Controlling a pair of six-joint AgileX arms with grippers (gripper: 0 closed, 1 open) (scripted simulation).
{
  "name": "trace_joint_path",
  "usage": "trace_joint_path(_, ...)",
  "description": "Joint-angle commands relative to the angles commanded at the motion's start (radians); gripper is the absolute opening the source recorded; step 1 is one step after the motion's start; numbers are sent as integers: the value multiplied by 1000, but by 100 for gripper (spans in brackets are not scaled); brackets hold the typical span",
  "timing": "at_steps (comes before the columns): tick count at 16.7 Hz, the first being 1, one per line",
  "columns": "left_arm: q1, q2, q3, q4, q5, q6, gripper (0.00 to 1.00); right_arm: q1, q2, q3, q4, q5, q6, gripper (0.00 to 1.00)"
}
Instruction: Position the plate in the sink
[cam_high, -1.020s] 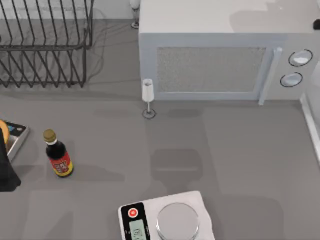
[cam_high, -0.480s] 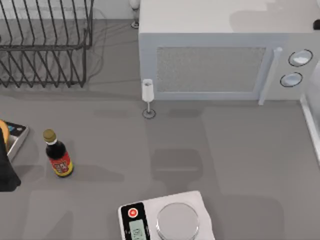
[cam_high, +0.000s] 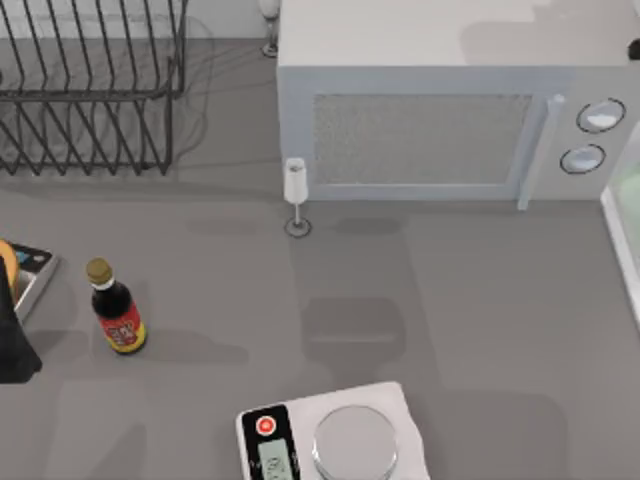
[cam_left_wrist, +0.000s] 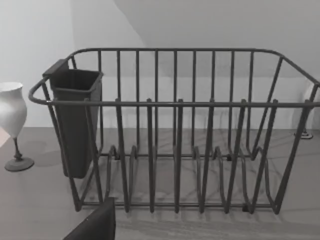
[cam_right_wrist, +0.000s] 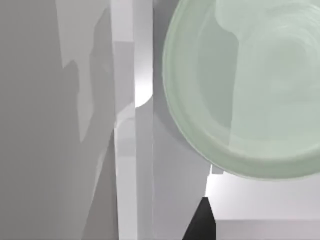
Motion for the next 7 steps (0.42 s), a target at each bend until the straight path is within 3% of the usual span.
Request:
trace_joint_path(2, 0, 0, 0, 0, 0, 0, 100, 0, 0, 0, 0, 0, 0, 100)
trace_joint_path(7, 0, 0, 0, 0, 0, 0, 100, 0, 0, 0, 0, 0, 0, 100)
